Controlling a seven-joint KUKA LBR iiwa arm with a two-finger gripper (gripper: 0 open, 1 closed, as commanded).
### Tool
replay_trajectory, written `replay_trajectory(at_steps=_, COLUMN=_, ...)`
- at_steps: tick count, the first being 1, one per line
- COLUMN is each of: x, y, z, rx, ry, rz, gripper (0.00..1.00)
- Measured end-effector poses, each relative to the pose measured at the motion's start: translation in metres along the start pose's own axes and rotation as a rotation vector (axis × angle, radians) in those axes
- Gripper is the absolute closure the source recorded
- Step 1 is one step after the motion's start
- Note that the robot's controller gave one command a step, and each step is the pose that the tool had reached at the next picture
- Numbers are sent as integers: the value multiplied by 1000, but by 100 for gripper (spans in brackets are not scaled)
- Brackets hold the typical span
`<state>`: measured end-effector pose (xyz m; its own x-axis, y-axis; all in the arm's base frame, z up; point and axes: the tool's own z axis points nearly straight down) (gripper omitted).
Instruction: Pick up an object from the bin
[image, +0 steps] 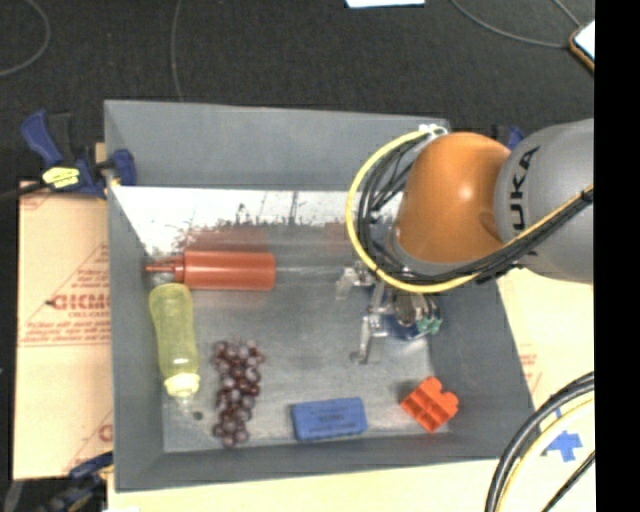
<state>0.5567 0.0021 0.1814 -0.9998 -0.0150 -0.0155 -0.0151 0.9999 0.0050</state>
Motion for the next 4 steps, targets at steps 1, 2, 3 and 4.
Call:
replay_trajectory(at_steps=1, x=34, y=-64, z=2, rx=9, ry=6, rz=24, gripper=0)
replay_trajectory(at_steps=2, x=-1, y=15, z=55, rx=4, ry=-5, rz=-281, gripper=0)
replay_trajectory(at_steps=3, x=28, y=-7, z=68, rx=6, ry=1, rz=68, gripper=0)
replay_trajectory(at_steps=4, x=15, y=55, z=97, rx=4, ry=-3, rz=-239, gripper=0)
